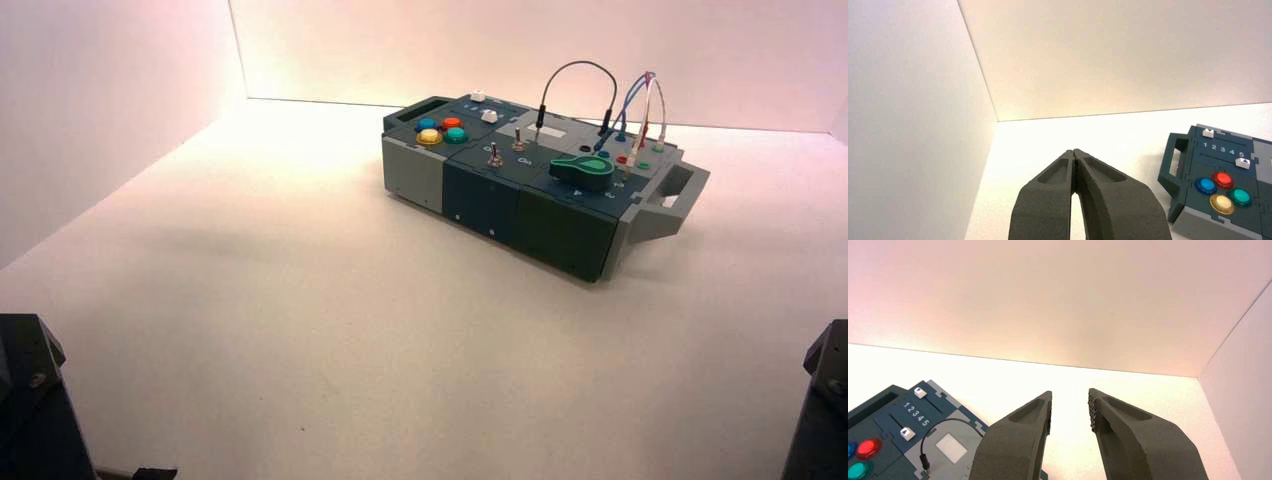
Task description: Insert the blue wire.
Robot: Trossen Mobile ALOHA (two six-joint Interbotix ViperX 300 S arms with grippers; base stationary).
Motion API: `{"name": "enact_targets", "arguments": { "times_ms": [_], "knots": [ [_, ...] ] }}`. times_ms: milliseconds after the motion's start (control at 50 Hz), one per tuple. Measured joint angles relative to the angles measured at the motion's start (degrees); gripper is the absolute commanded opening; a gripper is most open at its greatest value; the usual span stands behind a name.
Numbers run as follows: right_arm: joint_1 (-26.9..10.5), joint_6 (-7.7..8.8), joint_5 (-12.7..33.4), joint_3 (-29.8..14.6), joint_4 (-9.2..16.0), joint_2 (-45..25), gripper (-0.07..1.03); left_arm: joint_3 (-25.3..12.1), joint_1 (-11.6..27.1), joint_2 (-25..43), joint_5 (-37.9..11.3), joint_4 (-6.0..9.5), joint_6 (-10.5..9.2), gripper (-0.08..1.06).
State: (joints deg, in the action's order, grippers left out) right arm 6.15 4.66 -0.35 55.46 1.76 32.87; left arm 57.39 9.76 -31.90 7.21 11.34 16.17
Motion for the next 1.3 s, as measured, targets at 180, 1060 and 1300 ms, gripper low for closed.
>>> {"name": "enact_targets", "arguments": {
  "times_ms": [180,1060,1300],
  "knots": [
    [0.0,-0.09,0.0,0.0,-0.1,0.0,0.41,0.0,0.0,0.1,0.0,0.0,0.0,-0.03],
    [-9.5,-0.18,27.6,-8.6,3.3,-2.5,0.52,-6.1,0.3,3.5,-19.2,0.0,0.0,-0.03],
    [-12.8,0.26,38.3,-12.9,9.5,-8.7,0.53,-9.0,3.0,4.7,-27.4,0.0,0.0,-0.03]
  ]
}}
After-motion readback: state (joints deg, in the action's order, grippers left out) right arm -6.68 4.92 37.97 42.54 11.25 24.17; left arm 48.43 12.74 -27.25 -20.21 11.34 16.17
